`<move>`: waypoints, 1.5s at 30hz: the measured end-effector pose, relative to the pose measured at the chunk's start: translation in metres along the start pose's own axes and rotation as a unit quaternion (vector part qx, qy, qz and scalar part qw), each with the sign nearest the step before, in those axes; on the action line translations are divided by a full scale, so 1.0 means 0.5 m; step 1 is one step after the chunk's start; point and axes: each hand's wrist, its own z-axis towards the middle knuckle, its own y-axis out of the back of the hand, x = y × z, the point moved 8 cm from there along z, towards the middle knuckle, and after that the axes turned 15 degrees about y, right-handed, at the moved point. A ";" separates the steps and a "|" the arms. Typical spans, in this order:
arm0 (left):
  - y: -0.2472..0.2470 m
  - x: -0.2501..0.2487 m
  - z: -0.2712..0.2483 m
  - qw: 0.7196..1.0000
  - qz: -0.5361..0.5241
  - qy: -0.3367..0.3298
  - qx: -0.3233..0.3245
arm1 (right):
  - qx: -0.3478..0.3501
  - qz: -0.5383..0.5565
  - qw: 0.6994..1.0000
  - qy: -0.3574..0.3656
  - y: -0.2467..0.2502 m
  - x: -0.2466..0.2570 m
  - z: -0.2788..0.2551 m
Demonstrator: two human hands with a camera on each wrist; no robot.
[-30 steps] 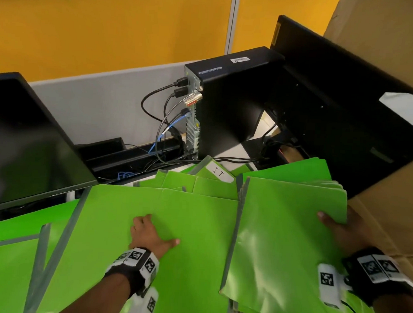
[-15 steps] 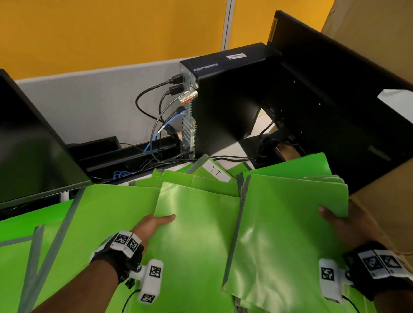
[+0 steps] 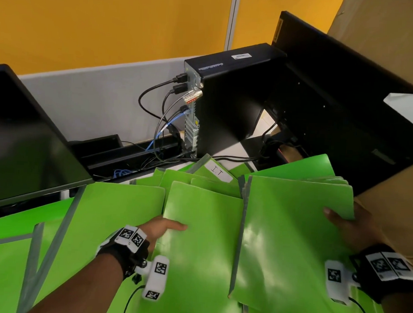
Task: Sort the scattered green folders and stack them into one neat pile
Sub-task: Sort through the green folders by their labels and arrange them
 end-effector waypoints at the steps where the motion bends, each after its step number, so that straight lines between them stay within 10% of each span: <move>1: 0.004 0.000 0.004 1.000 0.013 -0.010 -0.024 | 0.008 -0.001 1.000 0.005 0.000 -0.016 0.006; 17: 0.399 0.151 -0.165 0.931 0.009 -0.129 -0.340 | 0.115 0.176 0.978 -0.005 -0.208 0.143 -0.017; 26: 0.462 0.197 -0.270 0.915 -0.115 -0.207 -0.327 | 0.135 0.139 0.981 -0.020 -0.340 0.154 -0.050; 34: 0.460 0.082 -0.468 0.838 -0.150 -0.403 -0.335 | 0.125 0.103 0.987 -0.011 -0.347 0.165 -0.050; 45: 0.401 0.092 -0.162 0.904 0.000 -0.226 -0.364 | 0.126 0.118 0.985 0.006 -0.351 0.177 -0.047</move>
